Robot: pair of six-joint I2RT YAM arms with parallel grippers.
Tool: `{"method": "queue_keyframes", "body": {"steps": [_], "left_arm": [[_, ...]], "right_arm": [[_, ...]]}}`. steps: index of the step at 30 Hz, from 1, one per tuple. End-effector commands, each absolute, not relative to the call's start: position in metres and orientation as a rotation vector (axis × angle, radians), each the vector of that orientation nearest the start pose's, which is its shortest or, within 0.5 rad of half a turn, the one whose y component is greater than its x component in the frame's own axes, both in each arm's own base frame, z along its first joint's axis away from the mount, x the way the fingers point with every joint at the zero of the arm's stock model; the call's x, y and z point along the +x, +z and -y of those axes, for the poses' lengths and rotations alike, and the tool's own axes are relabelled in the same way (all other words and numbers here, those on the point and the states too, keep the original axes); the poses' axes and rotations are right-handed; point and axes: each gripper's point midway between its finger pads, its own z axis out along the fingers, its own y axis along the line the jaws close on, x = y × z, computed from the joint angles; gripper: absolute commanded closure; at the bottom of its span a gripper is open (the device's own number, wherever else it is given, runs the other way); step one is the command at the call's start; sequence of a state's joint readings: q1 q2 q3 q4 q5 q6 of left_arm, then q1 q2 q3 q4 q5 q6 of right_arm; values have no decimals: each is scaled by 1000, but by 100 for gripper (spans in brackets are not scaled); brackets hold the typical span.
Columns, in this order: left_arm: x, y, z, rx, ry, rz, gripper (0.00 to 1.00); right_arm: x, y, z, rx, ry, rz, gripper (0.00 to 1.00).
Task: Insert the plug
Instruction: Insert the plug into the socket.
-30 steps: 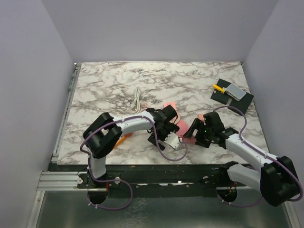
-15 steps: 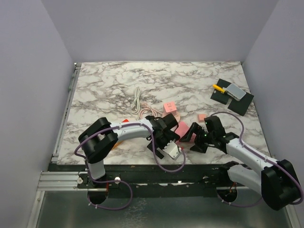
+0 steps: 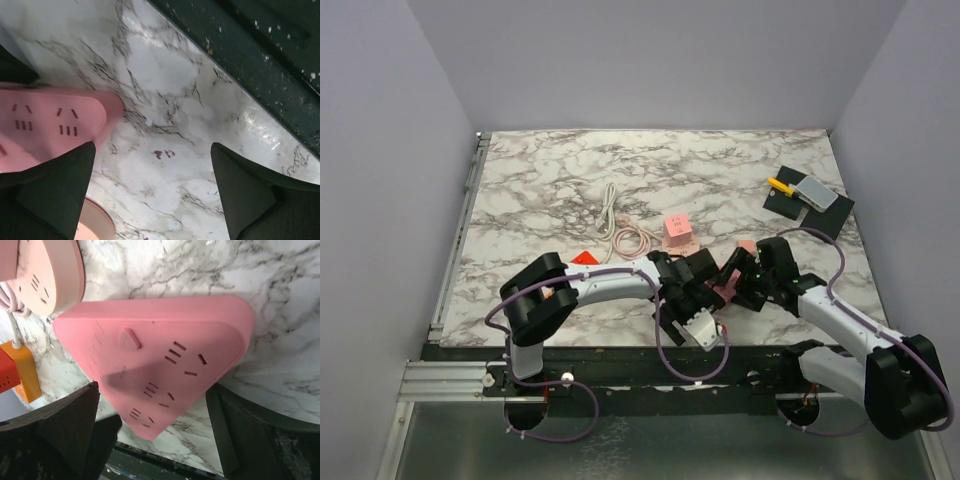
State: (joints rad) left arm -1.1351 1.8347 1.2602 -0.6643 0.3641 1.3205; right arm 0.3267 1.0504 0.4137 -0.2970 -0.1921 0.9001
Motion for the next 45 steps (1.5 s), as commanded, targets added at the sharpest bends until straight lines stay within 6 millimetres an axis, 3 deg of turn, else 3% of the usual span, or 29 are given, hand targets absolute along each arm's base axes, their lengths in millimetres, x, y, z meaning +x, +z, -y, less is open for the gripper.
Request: {"method": "queue_keyframes", "body": {"steps": [1,3,6,9,12,14,20,23,28,31,39,45], "left_arm": [[128,70,395,-3301,733,1079,1],[136,83,391,-3300,703,1165,1],[156,94,365,-3275,649,1312,1],[188,100,346,-3224,586,1530,1],[228,117,348,-3142,628,1845,1],[244,121,353,-3144,644,1896,1],[259,103,385,-3227,657,1768,1],[257,100,398,-3269,711,1670,1],[243,81,396,-3393,592,1338,1],[248,67,396,-3396,530,1263,3],[262,43,410,-3403,452,1070,18],[266,52,425,-3417,482,1073,38]], "right_arm": [[214,18,-116,656,540,-2573,8],[212,15,-112,661,515,-2581,10],[207,13,-107,672,493,-2584,12],[207,17,-106,684,506,-2553,16],[207,19,-103,694,486,-2547,20],[208,19,-102,698,477,-2551,20],[206,15,-104,723,482,-2574,20],[200,13,-103,747,486,-2571,21],[194,8,-106,780,526,-2561,26],[194,7,-107,772,536,-2565,26],[201,11,-116,698,624,-2521,26],[203,9,-123,652,675,-2512,26]]}}
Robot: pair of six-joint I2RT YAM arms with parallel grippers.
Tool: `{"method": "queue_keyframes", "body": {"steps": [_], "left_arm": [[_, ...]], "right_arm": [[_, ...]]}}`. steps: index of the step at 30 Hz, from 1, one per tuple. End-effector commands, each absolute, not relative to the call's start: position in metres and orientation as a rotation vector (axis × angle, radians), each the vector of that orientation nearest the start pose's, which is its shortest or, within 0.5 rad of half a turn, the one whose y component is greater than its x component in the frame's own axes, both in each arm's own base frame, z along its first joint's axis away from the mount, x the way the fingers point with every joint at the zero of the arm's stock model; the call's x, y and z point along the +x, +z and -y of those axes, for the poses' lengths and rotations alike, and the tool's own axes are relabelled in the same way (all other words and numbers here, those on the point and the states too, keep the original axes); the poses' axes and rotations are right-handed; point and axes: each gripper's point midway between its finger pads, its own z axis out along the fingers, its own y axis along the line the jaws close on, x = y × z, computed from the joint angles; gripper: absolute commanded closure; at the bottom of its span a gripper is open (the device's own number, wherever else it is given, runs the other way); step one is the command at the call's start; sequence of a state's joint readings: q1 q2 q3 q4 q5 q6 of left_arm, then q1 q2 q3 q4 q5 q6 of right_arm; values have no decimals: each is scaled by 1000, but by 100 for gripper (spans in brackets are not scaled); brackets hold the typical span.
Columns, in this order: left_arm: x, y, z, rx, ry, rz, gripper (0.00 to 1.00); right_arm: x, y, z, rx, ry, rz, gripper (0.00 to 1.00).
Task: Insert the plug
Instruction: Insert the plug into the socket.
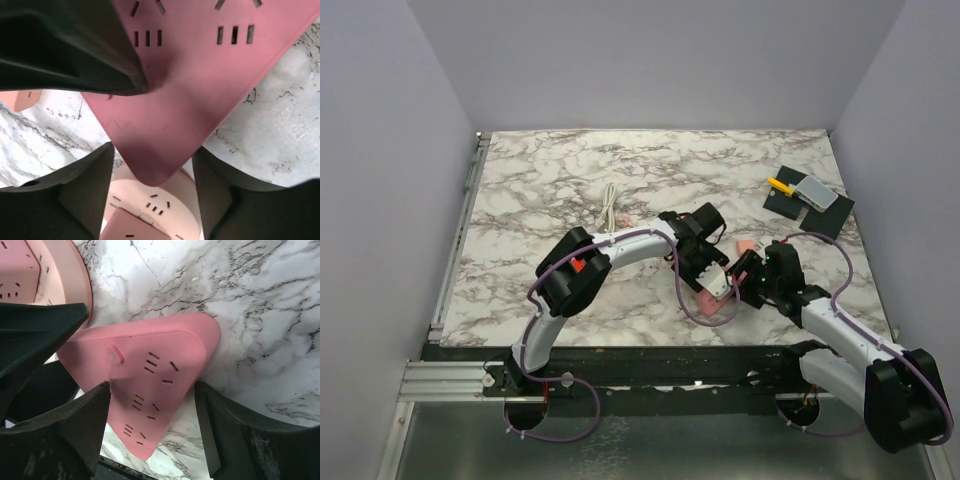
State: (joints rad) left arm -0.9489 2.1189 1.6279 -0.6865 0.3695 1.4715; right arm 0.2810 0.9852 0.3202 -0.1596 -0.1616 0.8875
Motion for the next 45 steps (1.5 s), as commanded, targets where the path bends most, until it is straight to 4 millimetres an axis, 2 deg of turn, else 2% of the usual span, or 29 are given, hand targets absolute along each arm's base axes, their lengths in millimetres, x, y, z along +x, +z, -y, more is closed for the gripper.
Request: {"method": "queue_keyframes", "body": {"steps": [1,7,14,19,30,34,45], "left_arm": [[265,56,429,-3424,492,1075,40],[257,82,441,-3455,565,1123,44],[248,92,438,-3460,576,1126,44],[249,98,437,-3468,565,1149,44],[266,115,441,-3528,503,1221,43],[263,125,446,-3536,558,1255,43],[266,146,459,-3589,544,1281,41]], "right_arm": [[204,9,-124,640,684,-2513,26],[207,3,-133,616,744,-2516,26],[214,3,-141,612,802,-2492,26],[214,2,-144,624,836,-2490,27],[215,0,-149,635,869,-2494,28],[215,-1,-149,636,870,-2497,27],[212,-7,-150,648,877,-2514,27]]}}
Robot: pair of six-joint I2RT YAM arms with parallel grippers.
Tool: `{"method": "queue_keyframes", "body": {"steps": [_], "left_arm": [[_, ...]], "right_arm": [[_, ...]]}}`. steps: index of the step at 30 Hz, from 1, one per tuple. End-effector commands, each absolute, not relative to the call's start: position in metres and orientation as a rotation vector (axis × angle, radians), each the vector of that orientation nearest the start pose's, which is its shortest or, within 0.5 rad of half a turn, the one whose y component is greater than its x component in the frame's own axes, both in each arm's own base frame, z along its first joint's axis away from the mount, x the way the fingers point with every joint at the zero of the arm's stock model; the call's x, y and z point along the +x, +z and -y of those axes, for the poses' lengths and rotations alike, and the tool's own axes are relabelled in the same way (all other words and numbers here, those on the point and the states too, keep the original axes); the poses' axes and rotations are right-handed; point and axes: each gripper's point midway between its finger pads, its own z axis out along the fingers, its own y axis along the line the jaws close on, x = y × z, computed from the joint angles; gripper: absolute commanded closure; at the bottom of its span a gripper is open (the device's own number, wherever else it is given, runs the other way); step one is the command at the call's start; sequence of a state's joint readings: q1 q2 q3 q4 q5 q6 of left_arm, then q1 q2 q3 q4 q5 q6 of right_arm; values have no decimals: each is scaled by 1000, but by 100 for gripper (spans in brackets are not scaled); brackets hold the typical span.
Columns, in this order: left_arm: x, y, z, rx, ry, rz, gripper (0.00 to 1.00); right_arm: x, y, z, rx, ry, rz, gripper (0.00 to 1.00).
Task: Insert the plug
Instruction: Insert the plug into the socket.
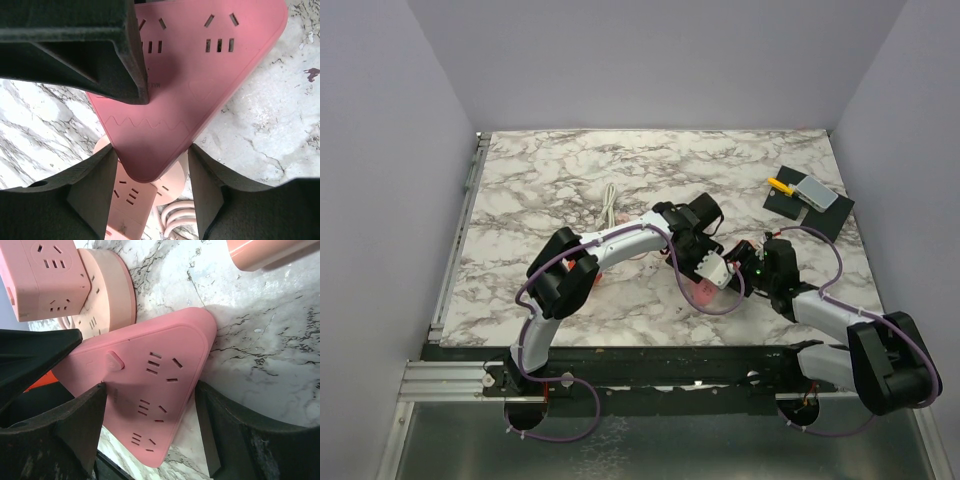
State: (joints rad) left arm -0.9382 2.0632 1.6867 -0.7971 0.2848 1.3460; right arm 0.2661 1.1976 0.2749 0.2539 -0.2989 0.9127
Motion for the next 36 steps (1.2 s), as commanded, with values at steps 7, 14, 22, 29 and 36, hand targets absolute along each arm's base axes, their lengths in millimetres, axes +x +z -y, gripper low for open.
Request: {"method": "queue_keyframes", "body": {"steps": [7,14,22,29,36], "left_arm": [[281,151,455,-3614,424,1323,40],[299,161,449,-3624,290,1436,30],[308,180,444,-3629,249,1585,1],[316,191,414,-3548,222,1746,1],[378,198,356,-3366,127,2049,1]], "right_arm": [[213,-11,-152,646,882,-2523,27],[216,-14,-154,646,887,-2532,26],[217,-13,-153,663,880,-2529,26],[217,-14,-152,653,865,-2546,25],[215,-4,-149,597,839,-2553,24]]}}
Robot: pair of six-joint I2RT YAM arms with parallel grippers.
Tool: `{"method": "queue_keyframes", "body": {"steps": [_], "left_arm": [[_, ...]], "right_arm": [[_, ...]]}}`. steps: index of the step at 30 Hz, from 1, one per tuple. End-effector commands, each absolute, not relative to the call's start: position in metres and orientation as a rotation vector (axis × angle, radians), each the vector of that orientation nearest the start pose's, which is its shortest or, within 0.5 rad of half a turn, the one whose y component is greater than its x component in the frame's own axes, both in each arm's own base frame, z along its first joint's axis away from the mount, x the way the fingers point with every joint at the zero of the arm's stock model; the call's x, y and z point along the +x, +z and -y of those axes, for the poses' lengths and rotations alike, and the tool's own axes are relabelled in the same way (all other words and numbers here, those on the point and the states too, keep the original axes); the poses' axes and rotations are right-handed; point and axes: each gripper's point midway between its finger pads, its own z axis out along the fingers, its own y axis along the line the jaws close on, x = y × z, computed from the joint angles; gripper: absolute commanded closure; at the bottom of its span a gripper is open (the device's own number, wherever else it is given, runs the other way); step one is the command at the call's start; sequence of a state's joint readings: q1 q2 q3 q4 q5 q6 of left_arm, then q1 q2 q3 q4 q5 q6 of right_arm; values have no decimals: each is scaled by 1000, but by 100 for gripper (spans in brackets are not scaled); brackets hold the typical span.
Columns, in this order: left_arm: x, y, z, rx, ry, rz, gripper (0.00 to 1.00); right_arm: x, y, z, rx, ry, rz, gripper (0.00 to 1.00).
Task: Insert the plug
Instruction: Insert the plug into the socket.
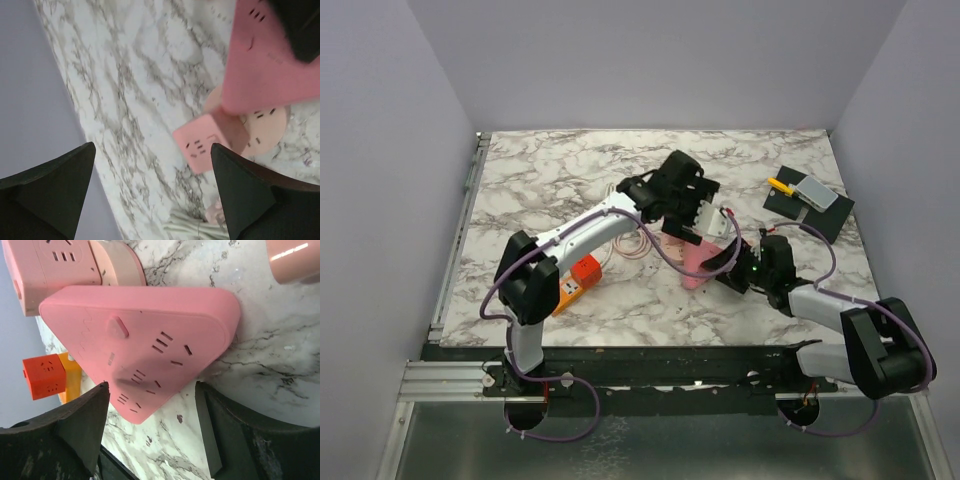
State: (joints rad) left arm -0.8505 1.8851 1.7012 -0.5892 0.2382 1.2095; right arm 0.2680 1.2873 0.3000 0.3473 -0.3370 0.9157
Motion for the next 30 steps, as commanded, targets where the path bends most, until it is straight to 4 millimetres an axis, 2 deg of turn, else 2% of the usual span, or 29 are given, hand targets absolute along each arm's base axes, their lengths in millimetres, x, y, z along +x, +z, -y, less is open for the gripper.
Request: {"method": "queue_keyframes", "body": {"steps": [1,3,5,9,13,15,18,21,26,30], "left_arm": [[382,193,345,2023,-82,-1218,1],[386,183,326,2080,-104,-1186,1],[388,181,315,2094,-147,-1130,1],[394,184,315,2063,-232,-1096,1],[409,156,317,2116,-236,-1085,1],[414,142,320,2139,-250,-1080,1],[420,117,320,2183,-254,-1078,1],[420,103,324,2166,-310,-1120,1],[400,92,328,2114,-455,-1191,3],[380,78,323,2086,-529,-1251,6]], "right_arm": [[214,2,-149,578,838,-2555,22],[211,12,-148,544,830,-2571,17],[211,30,-149,484,837,-2553,12],[211,63,-143,362,782,-2547,0],[222,83,-133,308,681,-2542,0],[222,82,-136,338,688,-2579,0],[223,83,-148,405,805,-2544,0],[227,81,-152,469,851,-2506,0],[232,77,-155,498,864,-2508,0],[239,70,-149,536,810,-2514,0]]}}
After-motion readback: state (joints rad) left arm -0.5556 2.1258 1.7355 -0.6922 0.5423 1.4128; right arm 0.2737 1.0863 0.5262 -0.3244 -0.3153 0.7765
